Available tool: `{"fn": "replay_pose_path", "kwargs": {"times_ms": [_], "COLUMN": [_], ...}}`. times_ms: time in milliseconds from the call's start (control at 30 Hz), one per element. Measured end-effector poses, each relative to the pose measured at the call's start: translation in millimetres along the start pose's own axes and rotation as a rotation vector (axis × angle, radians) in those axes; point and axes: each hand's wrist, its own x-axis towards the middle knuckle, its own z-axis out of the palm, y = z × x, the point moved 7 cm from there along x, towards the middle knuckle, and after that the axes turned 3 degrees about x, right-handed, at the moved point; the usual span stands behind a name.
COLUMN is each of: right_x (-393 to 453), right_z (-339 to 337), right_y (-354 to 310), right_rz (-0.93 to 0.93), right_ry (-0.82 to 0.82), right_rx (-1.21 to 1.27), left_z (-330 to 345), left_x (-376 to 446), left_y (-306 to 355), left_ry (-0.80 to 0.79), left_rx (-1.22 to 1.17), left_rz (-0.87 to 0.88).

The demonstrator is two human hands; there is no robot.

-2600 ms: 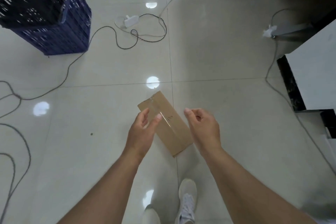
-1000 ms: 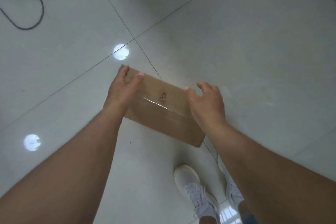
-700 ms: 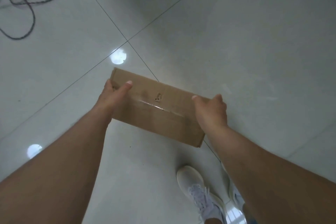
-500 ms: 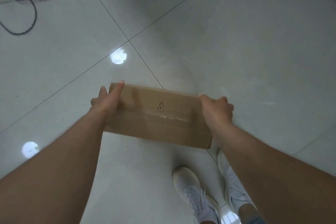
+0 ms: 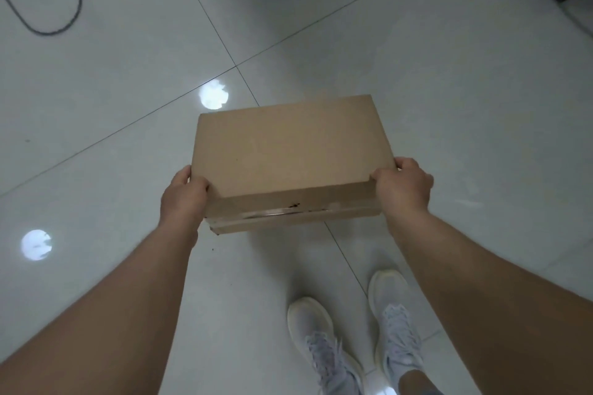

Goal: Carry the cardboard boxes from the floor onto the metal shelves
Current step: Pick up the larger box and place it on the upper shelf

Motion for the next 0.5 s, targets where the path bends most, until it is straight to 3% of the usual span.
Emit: {"fn": "replay_pose_path", "kwargs": {"times_ms": [233,400,500], "right_x": [6,13,15], "right_z": [1,7,6], "right_y": [6,5,0], "right_rz": [0.026,-0.035,-0.088], "right_ry": [-0.008,-0.167,-0.222], "right_rx": [-0.115,-0.248,-0.299], "left_z": [1,10,10], "left_x": [-8,0,-4], "left_y": [-21,-35,-38], "left_ry": [0.074,-0.016,-0.066], "left_rx": [0.107,0.18,0.09], "left_rz": [-0.103,-0.07,-0.081]}}
